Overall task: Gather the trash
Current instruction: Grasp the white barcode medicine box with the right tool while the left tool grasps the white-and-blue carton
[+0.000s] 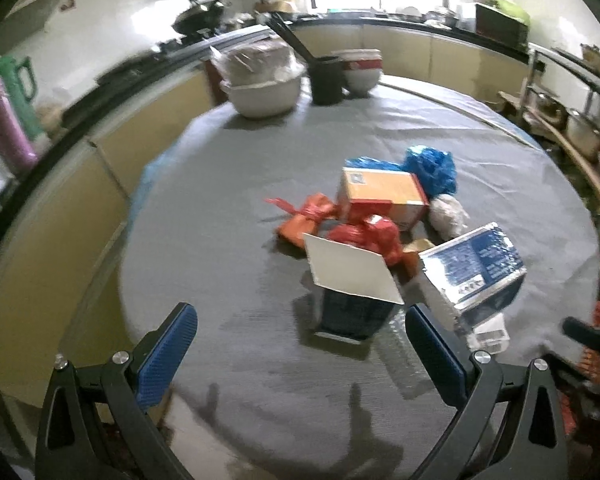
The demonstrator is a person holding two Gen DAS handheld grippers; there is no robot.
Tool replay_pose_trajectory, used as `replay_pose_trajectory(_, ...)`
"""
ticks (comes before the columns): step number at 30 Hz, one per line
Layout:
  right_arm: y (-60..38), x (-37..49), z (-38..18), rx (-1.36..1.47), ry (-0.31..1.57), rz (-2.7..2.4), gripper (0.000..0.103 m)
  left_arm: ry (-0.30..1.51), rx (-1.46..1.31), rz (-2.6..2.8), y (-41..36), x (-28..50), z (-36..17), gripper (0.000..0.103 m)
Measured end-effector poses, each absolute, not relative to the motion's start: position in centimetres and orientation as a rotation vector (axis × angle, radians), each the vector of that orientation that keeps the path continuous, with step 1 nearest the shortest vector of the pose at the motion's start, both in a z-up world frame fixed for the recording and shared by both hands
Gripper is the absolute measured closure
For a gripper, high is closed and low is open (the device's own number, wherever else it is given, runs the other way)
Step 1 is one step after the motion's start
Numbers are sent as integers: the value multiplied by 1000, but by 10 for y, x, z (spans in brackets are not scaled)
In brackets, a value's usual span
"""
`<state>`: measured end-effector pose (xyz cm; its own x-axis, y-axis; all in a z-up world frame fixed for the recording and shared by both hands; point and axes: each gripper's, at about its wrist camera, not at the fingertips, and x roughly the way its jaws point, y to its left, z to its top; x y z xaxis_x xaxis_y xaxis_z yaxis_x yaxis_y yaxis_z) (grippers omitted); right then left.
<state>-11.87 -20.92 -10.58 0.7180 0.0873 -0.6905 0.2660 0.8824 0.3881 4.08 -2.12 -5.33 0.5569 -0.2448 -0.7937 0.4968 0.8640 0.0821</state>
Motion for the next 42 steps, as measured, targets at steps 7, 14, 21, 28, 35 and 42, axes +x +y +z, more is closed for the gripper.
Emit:
replay_pose_trajectory(7, -205, -93, -128, 504, 812, 0, 19, 931, 276, -499, -20, 57, -59, 0)
replay_pose_trajectory(14, -185, -63, -131, 424, 888, -26, 28, 1005, 204, -458, 2, 77, -64, 0)
replay_pose_trajectory(21, -167, -51, -132, 328, 906, -89, 31, 1102, 65, -443, 0, 97, -64, 0)
replay_pose_trajectory(28, -147, -48, -135, 157, 903, -167, 51, 1162, 20, -454, -22, 93, -69, 0)
replay_pose_trajectory(35, -163, -71, -133, 207, 886, -163, 52, 1135, 129, -416, -38, 84, -83, 0)
replay_pose_trajectory(42, -185, -105, -120, 398, 830, -37, 52, 1074, 176, -379, -37, 84, -92, 4)
